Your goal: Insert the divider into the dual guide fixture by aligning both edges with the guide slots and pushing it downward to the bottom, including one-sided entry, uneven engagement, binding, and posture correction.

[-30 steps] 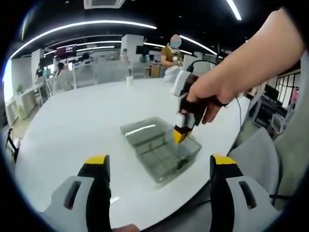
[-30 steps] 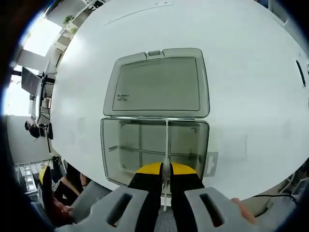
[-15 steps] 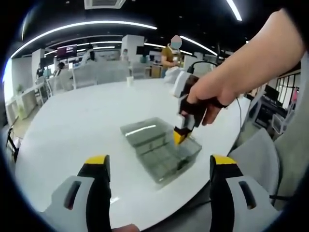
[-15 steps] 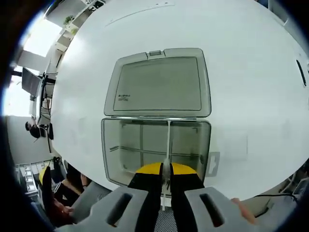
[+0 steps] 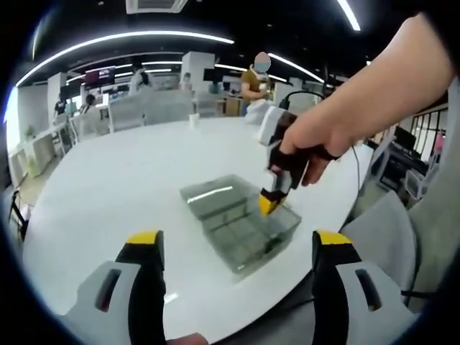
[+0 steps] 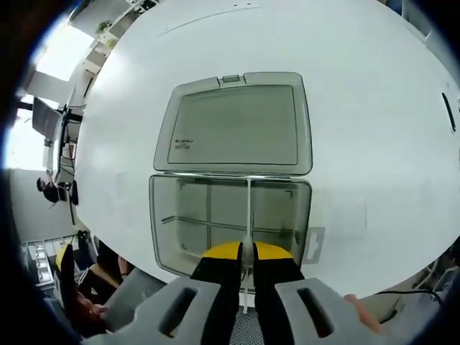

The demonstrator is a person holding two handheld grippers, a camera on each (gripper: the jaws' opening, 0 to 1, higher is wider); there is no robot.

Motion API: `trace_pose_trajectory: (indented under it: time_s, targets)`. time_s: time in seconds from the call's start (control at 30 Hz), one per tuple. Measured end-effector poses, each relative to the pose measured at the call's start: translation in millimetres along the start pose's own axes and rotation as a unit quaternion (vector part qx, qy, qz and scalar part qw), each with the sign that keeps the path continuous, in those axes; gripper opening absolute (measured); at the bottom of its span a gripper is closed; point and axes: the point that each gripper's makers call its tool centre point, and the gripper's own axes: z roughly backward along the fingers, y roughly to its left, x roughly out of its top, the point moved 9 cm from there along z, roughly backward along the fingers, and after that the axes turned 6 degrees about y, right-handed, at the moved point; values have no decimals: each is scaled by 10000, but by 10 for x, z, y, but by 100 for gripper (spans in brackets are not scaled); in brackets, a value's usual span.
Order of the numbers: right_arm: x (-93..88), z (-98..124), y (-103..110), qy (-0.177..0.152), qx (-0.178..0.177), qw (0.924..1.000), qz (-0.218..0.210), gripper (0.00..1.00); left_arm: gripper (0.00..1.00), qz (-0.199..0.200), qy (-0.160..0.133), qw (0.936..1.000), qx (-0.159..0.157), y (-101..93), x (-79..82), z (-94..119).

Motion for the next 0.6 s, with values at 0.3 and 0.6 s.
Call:
trace_pose_trajectory:
  time_s: [0.3, 0.6]
  targets:
    - [7, 22, 34, 26, -13, 10000, 87, 0, 83, 5, 15, 10000, -2, 4, -3, -7]
    - [-28, -2, 36, 19, -21, 10000, 80, 0, 83, 9, 24, 10000, 2, 7, -10, -5]
